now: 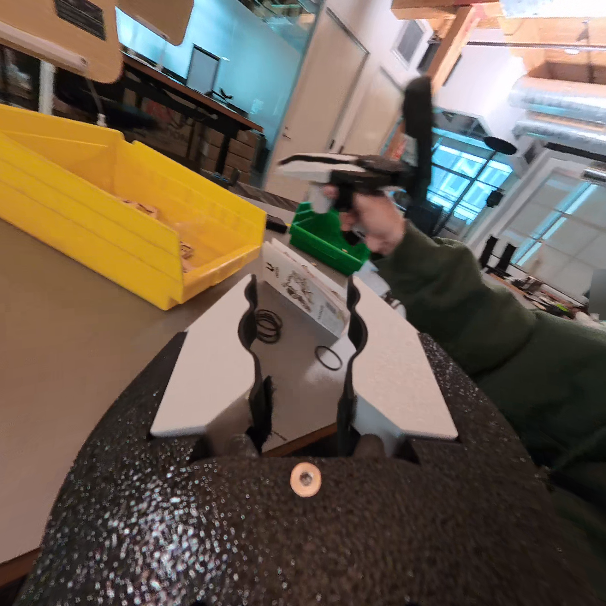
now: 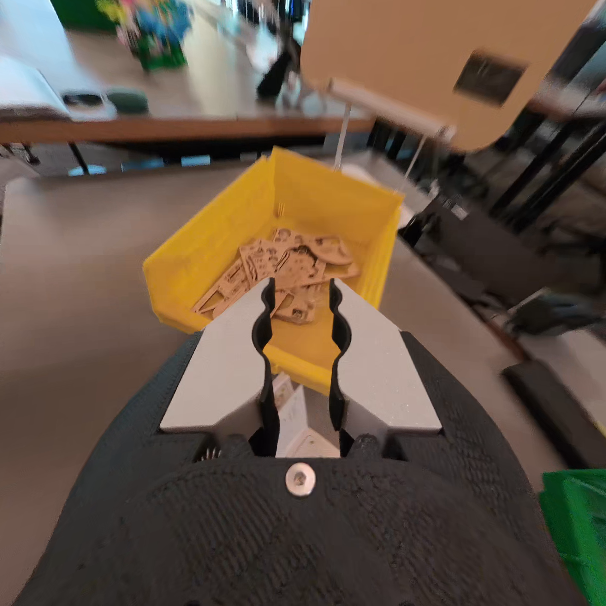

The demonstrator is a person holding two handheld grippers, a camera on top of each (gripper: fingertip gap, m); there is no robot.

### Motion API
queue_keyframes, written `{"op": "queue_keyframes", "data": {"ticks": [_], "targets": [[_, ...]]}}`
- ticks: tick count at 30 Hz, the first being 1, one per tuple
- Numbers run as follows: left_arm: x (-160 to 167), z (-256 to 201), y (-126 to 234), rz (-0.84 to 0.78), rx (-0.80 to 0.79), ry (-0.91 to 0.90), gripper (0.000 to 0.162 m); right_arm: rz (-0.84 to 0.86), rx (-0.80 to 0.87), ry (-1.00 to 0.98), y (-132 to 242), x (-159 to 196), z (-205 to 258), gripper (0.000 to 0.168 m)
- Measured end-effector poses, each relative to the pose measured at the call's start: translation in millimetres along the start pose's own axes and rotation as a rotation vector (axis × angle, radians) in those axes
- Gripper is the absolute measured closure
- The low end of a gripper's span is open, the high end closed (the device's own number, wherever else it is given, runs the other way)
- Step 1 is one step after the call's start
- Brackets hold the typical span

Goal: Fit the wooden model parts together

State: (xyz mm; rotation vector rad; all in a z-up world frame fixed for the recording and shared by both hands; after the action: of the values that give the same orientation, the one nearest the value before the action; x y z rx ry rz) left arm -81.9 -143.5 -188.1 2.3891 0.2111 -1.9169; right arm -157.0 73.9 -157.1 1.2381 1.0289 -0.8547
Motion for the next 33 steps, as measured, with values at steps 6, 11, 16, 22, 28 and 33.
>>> {"op": "queue_keyframes", "data": {"ticks": [6, 11, 16, 22, 28, 33], "targets": [[8.8, 28.1, 5.2, -0.075, -0.202, -0.099, 0.108, -0.469, 0.12, 0.27, 148.4, -35.7, -35.4, 0.136], [17.2, 18.5, -16.1, -0.059, -0.206, -0.235, 0.107, -0.763, 0.349, 0.358, 274.8, -15.5, -98.4, 0.136], [35.8, -6.9, -54.7, 0.066, -0.083, -0.322, 0.108, -0.732, 0.523, 0.401, 329.1, 49.8, -163.9, 0.136], [62.6, -19.2, -83.6, 0.259, -0.018, -0.346, 0.116, -0.707, 0.611, 0.282, 342.3, 122.5, -215.1, 0.138], [105.4, -41.1, -92.7, 0.522, 0.029, -0.174, 0.123, -0.715, 0.529, 0.134, 339.6, 128.2, -226.0, 0.141], [142.5, -57.6, -98.8, 0.729, 0.047, -0.087, 0.125, -0.724, 0.471, 0.069, 337.8, 125.4, -224.0, 0.141]]}}
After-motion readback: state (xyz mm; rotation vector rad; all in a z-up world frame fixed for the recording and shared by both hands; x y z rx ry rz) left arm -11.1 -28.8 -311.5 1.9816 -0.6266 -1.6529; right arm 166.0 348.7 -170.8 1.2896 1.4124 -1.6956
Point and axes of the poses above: each gripper's, where its closed fingertips meet, y back along the fingers, x out of its underside, z = x × y across the jaws, the point moved 1 cm from there along y, back along the fingers, and after that the axes turned 12 degrees about -y, right-handed, at the moved point
